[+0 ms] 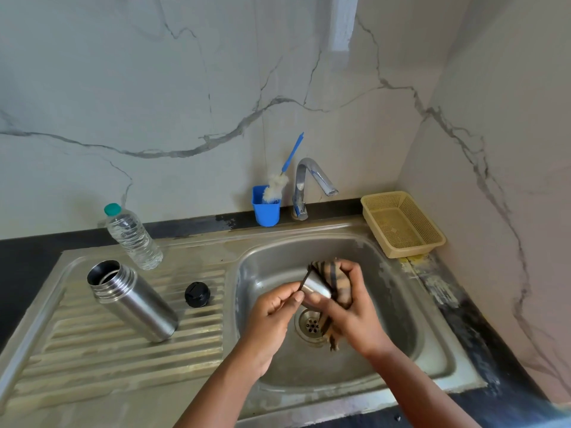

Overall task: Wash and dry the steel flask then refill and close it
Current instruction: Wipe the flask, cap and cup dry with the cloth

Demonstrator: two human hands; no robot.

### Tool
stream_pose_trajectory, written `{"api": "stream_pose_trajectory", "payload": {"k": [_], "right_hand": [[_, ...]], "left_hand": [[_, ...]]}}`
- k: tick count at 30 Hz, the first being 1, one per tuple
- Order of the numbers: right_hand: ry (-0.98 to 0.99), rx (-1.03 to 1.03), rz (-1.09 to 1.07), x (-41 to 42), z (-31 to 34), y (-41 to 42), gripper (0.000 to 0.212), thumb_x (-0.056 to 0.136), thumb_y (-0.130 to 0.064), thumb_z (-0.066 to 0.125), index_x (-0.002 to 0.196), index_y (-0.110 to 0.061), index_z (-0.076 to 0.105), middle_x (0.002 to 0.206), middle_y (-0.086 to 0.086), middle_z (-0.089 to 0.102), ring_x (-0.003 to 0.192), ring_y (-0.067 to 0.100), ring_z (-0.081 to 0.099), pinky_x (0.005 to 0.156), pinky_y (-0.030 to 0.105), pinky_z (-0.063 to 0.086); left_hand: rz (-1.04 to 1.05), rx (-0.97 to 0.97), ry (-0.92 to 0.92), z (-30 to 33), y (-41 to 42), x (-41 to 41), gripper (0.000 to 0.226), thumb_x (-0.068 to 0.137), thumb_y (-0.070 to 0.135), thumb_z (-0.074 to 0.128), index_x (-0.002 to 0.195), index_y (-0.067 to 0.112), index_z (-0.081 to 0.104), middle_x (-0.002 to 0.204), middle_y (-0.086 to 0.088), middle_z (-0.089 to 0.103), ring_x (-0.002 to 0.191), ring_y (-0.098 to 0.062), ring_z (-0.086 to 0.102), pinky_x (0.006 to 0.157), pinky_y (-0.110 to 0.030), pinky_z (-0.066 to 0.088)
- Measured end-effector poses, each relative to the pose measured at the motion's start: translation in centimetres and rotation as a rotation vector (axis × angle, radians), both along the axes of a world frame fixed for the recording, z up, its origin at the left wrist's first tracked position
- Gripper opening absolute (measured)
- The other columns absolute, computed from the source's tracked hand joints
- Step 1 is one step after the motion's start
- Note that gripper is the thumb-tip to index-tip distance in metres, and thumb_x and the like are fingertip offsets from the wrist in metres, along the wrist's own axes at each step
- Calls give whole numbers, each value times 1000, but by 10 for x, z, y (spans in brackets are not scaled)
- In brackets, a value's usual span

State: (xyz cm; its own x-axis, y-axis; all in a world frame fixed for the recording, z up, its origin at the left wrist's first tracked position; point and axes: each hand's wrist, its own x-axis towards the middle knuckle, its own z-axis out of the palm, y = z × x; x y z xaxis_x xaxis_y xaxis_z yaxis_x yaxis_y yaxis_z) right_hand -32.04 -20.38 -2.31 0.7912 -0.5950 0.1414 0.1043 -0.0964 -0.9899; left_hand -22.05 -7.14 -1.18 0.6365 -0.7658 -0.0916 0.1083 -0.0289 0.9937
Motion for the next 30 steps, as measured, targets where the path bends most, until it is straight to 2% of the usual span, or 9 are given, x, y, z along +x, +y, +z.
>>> {"api": "stream_pose_trajectory", "payload": {"k": [3,6,9,12,14,19,23,25,30], "right_hand": [[-39,470,-2,0,-1,3,53,74,-30,81,116,-13,53,106,17,68,93,27,66,83,45,55],[-25,834,34,1,-14,8,59,82,-33,77,125,0,53,119,34,58,104,45,57,96,54,51],[9,903,-5,1,-17,13,59,84,-33,77,126,2,55,125,38,55,105,50,50,104,58,40],[69,850,-139,-1,-18,8,41,88,-12,69,124,0,55,117,28,65,99,40,66,89,48,53],[73,845,-154,-3,-20,8,38,90,-9,64,125,0,53,113,25,68,99,35,69,90,48,55],[-12,996,-47,-7,-17,13,48,94,-34,56,121,4,62,110,29,65,97,38,66,82,44,56],[59,1051,-31,-10,-25,14,54,96,-39,59,129,4,58,124,31,61,118,43,59,106,56,43],[91,943,-161,-9,-31,14,42,93,-26,65,126,-1,57,118,28,66,110,42,64,97,56,50],[183,550,-471,-10,-41,6,27,86,-21,74,106,-28,58,107,17,70,97,35,69,88,55,56]], "left_hand": [[-28,-24,-246,-7,-1,-6,25,103,11,50,116,11,71,110,-3,74,111,-13,66,98,-20,46],[-28,-12,-710,-27,-2,-3,33,100,13,49,127,16,66,124,3,68,119,-8,60,100,-24,49],[-36,67,-1135,-35,0,-2,37,91,8,42,118,10,68,113,-3,69,113,-15,61,96,-28,52],[-86,186,-1472,-42,1,-1,41,87,5,38,109,8,72,100,-2,70,110,-20,61,99,-34,52],[-114,219,-1502,-45,1,0,42,87,5,37,109,9,73,99,-2,70,111,-21,62,97,-35,53],[-47,34,-987,-37,-7,-12,32,94,13,46,121,22,59,113,7,61,107,-10,59,89,-22,52],[-129,133,-1289,-39,-9,-6,39,87,8,43,120,14,63,106,0,65,105,-16,58,88,-27,56],[-174,166,-1427,-44,-9,1,39,84,4,45,114,12,67,100,0,66,101,-17,59,97,-32,53],[-245,337,-1276,-56,3,25,37,83,-4,67,114,16,69,117,0,62,120,-9,41,92,-29,54]]}}
